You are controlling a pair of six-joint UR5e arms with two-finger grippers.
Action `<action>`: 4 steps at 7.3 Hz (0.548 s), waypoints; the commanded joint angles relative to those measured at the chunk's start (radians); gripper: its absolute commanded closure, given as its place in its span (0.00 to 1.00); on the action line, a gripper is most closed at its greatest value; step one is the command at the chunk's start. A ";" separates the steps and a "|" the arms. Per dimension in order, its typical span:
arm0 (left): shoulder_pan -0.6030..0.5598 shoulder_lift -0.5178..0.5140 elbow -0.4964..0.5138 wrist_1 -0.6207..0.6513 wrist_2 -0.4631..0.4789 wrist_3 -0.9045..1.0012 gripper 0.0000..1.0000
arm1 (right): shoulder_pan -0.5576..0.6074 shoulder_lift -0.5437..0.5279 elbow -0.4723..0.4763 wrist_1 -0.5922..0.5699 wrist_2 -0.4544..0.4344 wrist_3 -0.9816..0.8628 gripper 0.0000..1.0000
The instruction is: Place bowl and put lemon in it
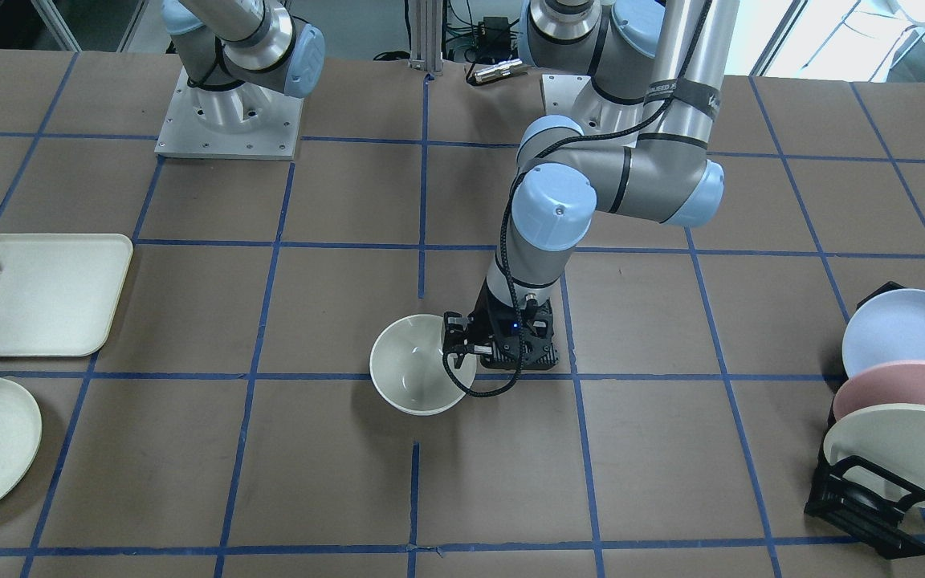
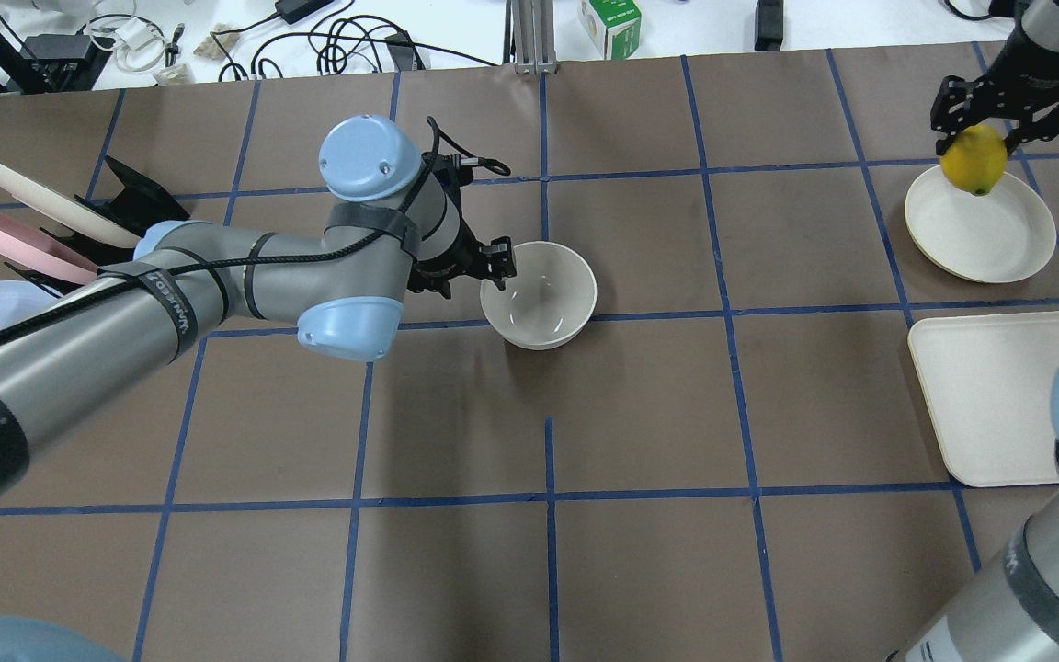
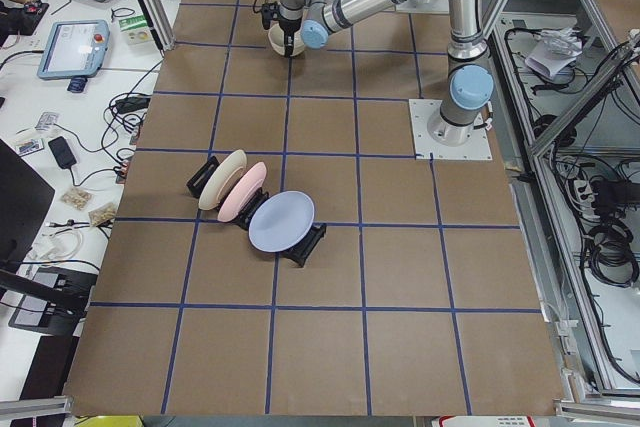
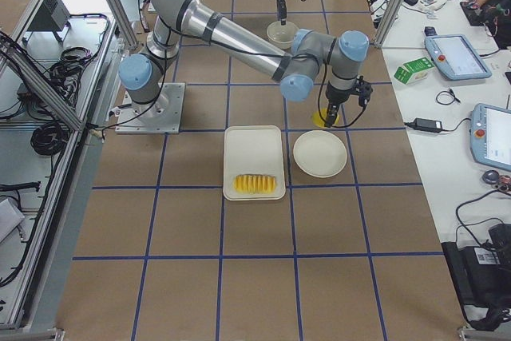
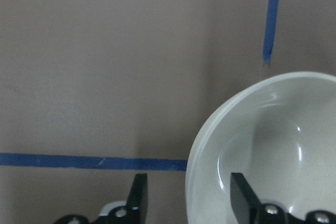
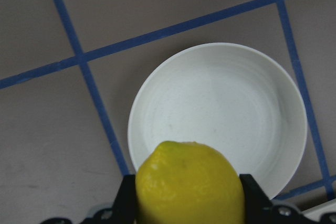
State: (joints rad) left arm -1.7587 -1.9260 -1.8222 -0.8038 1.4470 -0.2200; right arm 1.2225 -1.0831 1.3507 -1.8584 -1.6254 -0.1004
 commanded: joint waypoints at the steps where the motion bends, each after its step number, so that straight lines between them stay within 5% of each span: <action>1: 0.085 0.097 0.148 -0.345 0.001 0.122 0.00 | 0.165 -0.069 -0.001 0.117 0.001 0.120 1.00; 4: 0.174 0.212 0.361 -0.757 0.106 0.128 0.00 | 0.436 -0.084 -0.001 0.148 0.007 0.264 1.00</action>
State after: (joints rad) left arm -1.6132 -1.7631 -1.5347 -1.4226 1.4979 -0.0990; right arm 1.5462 -1.1647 1.3499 -1.7185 -1.6223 0.0799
